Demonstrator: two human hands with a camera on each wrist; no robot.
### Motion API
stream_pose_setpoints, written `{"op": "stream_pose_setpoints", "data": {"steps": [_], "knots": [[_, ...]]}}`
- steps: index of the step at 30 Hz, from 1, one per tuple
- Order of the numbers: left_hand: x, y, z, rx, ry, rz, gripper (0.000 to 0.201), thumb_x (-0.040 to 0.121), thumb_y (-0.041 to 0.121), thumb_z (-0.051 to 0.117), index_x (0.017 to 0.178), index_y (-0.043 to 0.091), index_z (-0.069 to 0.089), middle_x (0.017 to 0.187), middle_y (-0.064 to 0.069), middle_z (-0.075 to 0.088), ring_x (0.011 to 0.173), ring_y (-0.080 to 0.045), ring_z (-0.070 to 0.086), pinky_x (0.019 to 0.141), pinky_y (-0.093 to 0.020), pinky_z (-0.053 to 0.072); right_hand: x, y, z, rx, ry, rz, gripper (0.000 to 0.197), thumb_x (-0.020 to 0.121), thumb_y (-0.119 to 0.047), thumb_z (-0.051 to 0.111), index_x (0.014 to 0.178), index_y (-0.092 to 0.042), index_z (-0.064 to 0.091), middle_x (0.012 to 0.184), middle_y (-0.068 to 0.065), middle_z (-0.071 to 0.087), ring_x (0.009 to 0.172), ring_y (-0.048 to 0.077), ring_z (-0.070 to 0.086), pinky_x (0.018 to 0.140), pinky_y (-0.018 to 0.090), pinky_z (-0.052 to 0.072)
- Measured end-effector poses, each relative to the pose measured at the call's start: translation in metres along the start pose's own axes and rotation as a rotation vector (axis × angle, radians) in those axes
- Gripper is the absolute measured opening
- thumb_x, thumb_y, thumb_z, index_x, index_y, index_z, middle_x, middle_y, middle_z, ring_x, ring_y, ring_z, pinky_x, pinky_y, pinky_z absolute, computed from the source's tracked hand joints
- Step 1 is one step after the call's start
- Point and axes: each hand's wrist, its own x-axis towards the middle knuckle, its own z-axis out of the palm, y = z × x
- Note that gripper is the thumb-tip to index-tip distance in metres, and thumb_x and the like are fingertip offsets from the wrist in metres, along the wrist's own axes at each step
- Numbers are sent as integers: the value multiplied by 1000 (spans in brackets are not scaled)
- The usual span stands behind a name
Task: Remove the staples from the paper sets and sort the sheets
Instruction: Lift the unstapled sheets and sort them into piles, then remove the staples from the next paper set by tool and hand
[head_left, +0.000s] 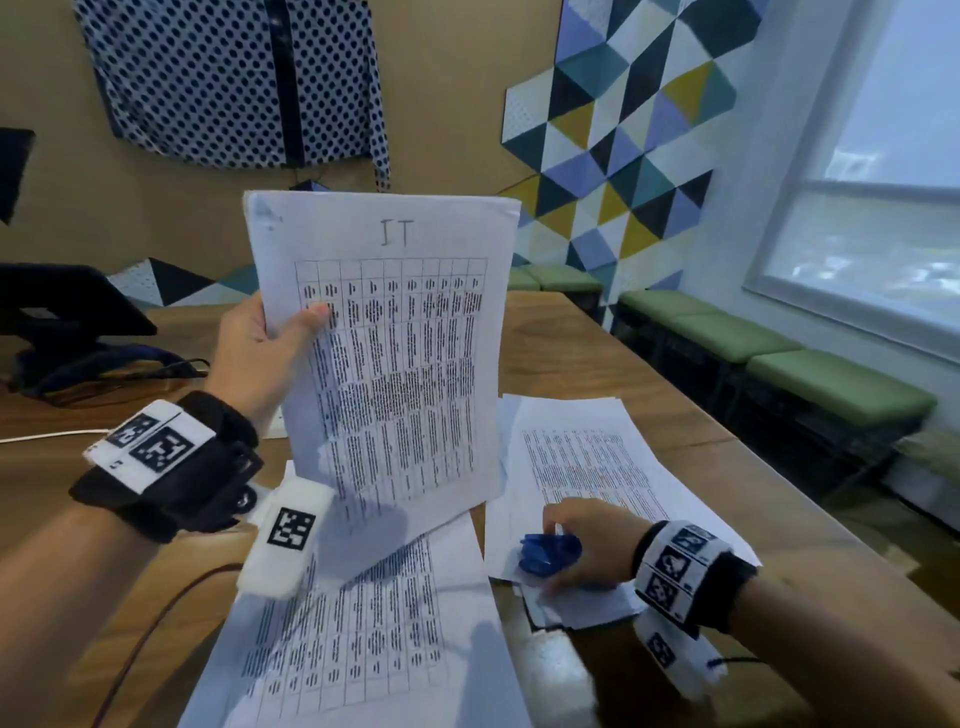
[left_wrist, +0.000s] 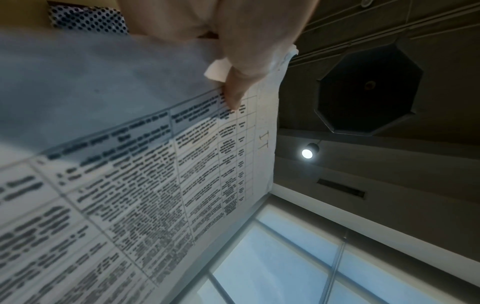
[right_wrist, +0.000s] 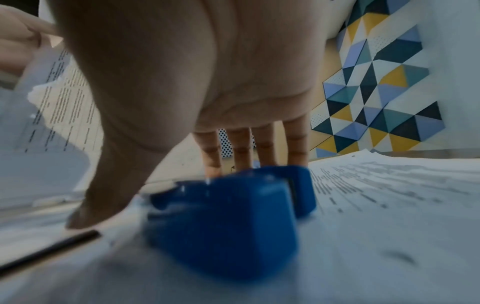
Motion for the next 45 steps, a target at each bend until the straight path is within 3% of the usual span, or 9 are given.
{"op": "stream_pose_setpoints", "data": {"steps": [7,11,15,17,25,29,34,40,45], "knots": [[9,21,20,-7,-120,68,17,92,10,52,101,21,61,82,22,69,79,8,65,69,-11,51,7,-2,-64,676,474,60,89,65,-67,60,136,-23,29,133,-3,47,110,9,50,94,37,47],[19,29,30,12,-103,106,20,90,10,56,109,11,59,90,18,68,77,9,64,65,-6,49,7,-16,-82,906,523,-92,45,83,-32,64,123,-13,52,118,3,64,87,-3,64,71,15,53],[44,20,16,303,0,93,34,84,12,65,117,6,57,108,1,60,88,-9,59,76,-19,50,8,-40,-71,1204,470,-66,32,82,-14,67,111,-13,53,103,12,71,88,26,70,77,42,57],[57,5,0,535,-57,30,38,81,15,69,116,4,58,110,-2,60,96,-17,55,83,-29,44,11,-49,-59,1274,413,-18,34,78,-12,71,101,-17,46,91,12,73,77,25,71,63,37,57],[41,-86,-44,1117,-433,-350,28,83,17,67,102,-3,63,92,-13,63,81,-26,58,67,-29,43,28,-73,14,1035,167,57,44,76,-19,72,101,-22,35,91,32,64,71,38,63,75,47,51],[23,-111,-47,1203,-523,-417,23,84,18,65,98,0,60,91,-14,58,82,-28,55,61,-26,38,32,-77,37,902,82,73,40,83,-10,65,108,-11,34,55,3,39,34,3,34,40,15,33],[13,-135,-48,1184,-550,-453,40,80,12,68,116,0,56,109,-14,63,97,-30,58,76,-31,44,31,-81,45,836,48,83,44,77,-18,72,98,-19,33,62,0,45,52,8,40,50,16,35],[8,-138,-35,1187,-385,-432,109,68,6,78,147,23,5,133,-23,36,118,-38,45,93,-42,43,24,-76,29,661,36,14,40,76,-25,73,96,-17,40,62,-5,39,50,4,34,46,13,28],[19,-124,0,1170,-433,-314,74,74,17,73,137,20,34,133,-15,35,124,-34,38,100,-44,39,3,-57,-1,290,244,-94,17,84,-28,62,87,-22,47,54,-9,44,46,4,41,47,14,32]]}}
